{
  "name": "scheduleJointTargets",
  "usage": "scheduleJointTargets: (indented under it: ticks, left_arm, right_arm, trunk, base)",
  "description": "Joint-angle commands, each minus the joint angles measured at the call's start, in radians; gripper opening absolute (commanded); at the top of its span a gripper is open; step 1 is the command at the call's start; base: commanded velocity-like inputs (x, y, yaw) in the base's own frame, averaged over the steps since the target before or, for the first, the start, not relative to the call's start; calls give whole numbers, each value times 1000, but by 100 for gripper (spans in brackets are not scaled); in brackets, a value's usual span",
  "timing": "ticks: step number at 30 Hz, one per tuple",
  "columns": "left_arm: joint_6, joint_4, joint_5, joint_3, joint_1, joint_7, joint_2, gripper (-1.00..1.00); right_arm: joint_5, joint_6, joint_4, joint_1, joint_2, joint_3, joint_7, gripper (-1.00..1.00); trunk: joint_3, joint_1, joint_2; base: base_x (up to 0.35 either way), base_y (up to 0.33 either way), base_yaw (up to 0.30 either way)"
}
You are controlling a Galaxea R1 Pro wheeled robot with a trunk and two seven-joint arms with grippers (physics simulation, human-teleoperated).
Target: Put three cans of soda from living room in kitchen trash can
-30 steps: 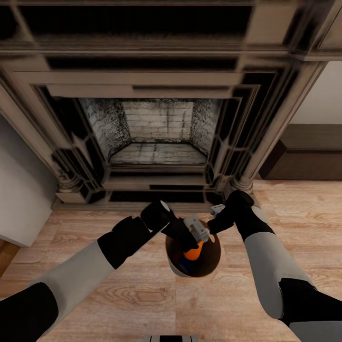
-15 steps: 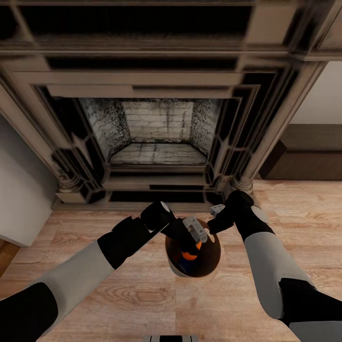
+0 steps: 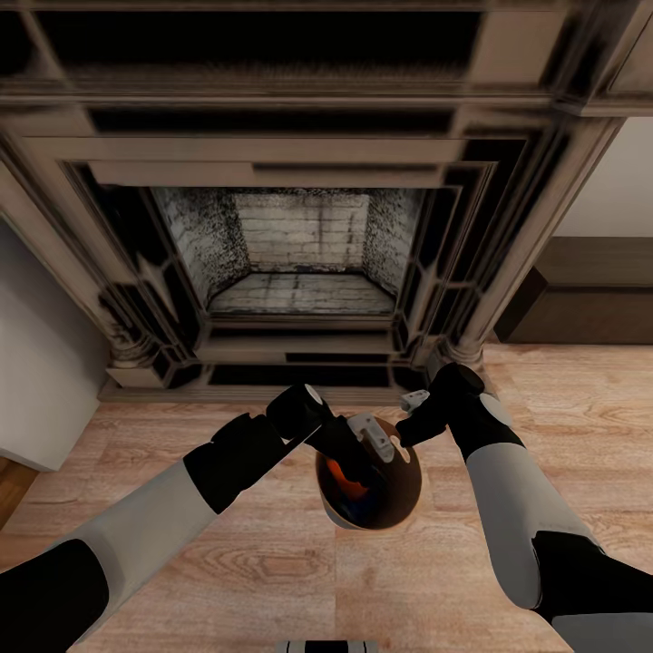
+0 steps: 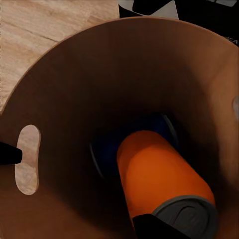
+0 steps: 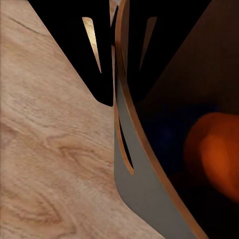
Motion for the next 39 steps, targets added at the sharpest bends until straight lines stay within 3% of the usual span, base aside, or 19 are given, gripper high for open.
scheduleJointTargets:
  ticks: [1,23,27,28,32,34,37,39]
  left_arm:
    - [0,-1,0,0,0,0,0,100]
    - [0,-8,7,1,0,-4,3,100]
    - [0,-91,12,7,6,-11,7,100]
    - [0,-135,14,10,9,-13,21,100]
    - [0,-283,20,20,13,-54,117,100]
    - [0,-308,21,43,14,-91,146,100]
    - [0,-332,21,103,15,-125,171,100]
    - [0,-345,21,124,15,-134,190,100]
  right_arm:
    - [-14,14,0,0,0,-2,7,-100]
    - [-14,14,2,0,-1,-7,6,-100]
    - [-14,14,32,0,-3,-7,5,-100]
    - [-14,14,43,0,-5,-8,5,-100]
    - [-14,14,58,0,-11,-8,4,-100]
    - [-14,14,60,0,-11,-8,4,-100]
    - [-14,14,61,0,-12,-8,4,-100]
    - [-14,14,62,0,-12,-8,4,-100]
  trunk:
    - [0,0,0]
    - [0,0,0]
    - [0,0,0]
    - [0,0,0]
    - [0,0,0]
    - [0,0,0]
    - [0,0,0]
    - [0,0,0]
  base:
    - [0,0,0]
    - [0,0,0]
    - [0,0,0]
    - [0,0,0]
    - [0,0,0]
    - [0,0,0]
    - [0,0,0]
    - [0,0,0]
